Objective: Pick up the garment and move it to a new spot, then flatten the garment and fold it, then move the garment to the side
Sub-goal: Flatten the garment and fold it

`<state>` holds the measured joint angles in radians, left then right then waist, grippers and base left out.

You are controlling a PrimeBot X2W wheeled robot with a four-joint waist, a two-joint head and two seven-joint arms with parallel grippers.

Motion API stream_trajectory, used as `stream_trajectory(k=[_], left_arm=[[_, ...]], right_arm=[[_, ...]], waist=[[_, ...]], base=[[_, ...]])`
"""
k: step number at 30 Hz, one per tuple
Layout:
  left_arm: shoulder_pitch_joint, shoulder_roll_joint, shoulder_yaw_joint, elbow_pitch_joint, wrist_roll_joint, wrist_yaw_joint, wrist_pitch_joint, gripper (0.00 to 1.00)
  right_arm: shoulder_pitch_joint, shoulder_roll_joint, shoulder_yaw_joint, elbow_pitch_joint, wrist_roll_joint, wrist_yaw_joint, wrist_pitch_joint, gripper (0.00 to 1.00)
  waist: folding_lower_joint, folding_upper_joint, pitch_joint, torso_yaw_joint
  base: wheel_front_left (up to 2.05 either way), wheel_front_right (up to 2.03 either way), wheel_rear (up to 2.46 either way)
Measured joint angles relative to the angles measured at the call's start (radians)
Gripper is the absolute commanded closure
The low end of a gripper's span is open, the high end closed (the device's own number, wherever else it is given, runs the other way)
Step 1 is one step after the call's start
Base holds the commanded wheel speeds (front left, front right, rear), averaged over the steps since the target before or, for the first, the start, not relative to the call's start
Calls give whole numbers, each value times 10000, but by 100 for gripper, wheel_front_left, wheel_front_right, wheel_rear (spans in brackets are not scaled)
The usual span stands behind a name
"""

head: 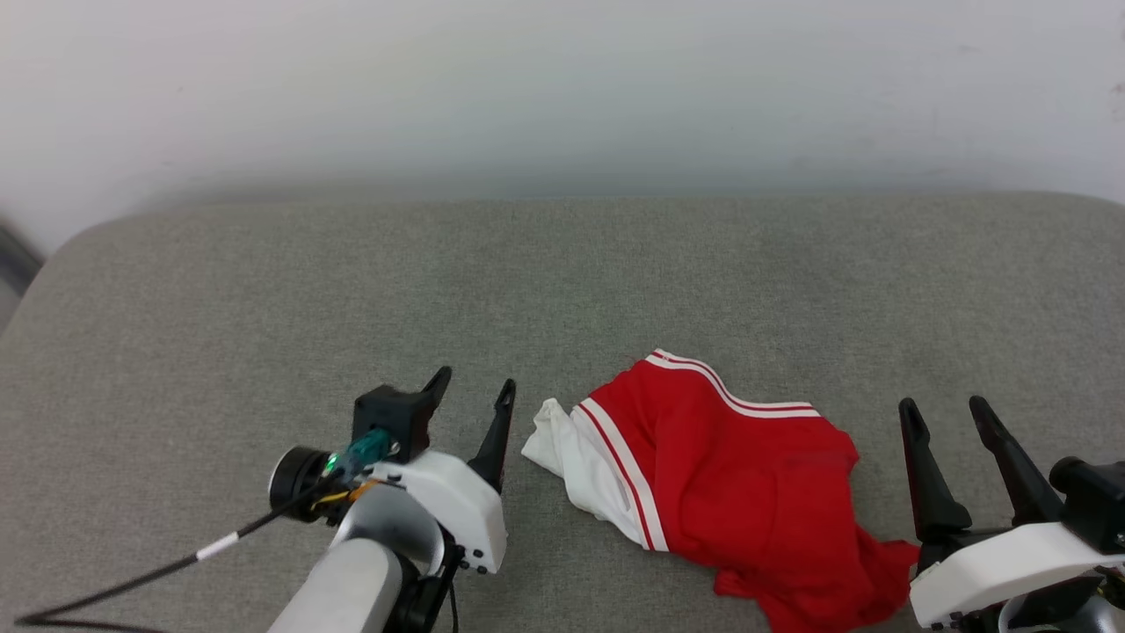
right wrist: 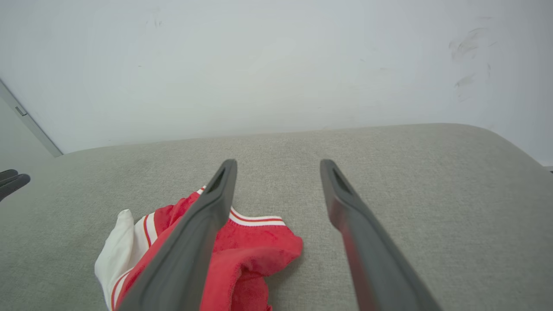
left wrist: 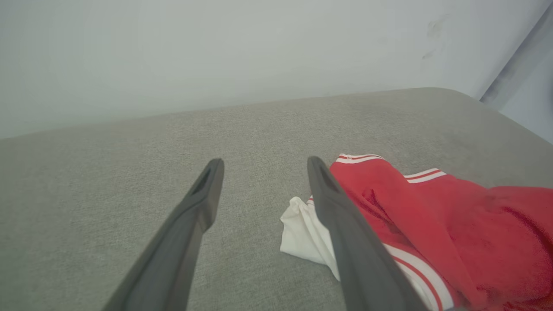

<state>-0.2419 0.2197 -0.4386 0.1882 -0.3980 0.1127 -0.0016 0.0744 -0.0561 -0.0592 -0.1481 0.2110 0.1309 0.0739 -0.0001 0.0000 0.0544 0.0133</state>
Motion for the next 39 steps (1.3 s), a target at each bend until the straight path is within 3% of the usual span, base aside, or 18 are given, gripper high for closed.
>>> stream_trajectory(k=[11,18,20,21,22,25,28,34,39], left_arm=[[-1917,345,-1369,796,-362,-1486,4341,0],[-2078,694,-1837,1266,-746,-1860,6295,0],[-2214,775,-1912,1267,-848,-1929,6610,55],[-2241,779,-1933,1277,-932,-1973,6763,72],[-2268,794,-1944,1292,-1003,-1998,6909,100],[-2301,838,-2021,1319,-1179,-2086,7233,100],[-2291,941,-2000,1212,-1087,-2073,6880,100],[-2189,1152,-1455,445,-761,-1484,5354,100],[-1420,1540,-765,-458,-836,-748,4692,100]], right_arm=[[-413,29,604,-211,-40,-2,-33,0],[-528,33,775,-81,79,-2,-125,0],[-569,35,811,-58,104,0,-173,0],[-591,35,813,-31,117,-2,-180,0],[-608,35,817,-17,142,0,-211,0],[-640,35,796,31,203,-2,-211,0],[-656,36,717,33,240,-2,-221,0],[-584,40,276,-77,238,0,-115,0],[-406,40,-96,-255,148,-2,84,0]], waist=[[1,0,976,-696],[1,1,1412,-1160],[1,0,1496,-1252],[1,0,1526,-1292],[0,0,1546,-1324],[1,0,1563,-1371],[1,1,1524,-1328],[1,0,1268,-944],[1,0,986,-427]], base=[[0,0,0],[0,0,0],[0,0,0],[0,0,0],[0,0,0],[0,0,0],[0,0,0],[0,0,0],[0,0,0]])
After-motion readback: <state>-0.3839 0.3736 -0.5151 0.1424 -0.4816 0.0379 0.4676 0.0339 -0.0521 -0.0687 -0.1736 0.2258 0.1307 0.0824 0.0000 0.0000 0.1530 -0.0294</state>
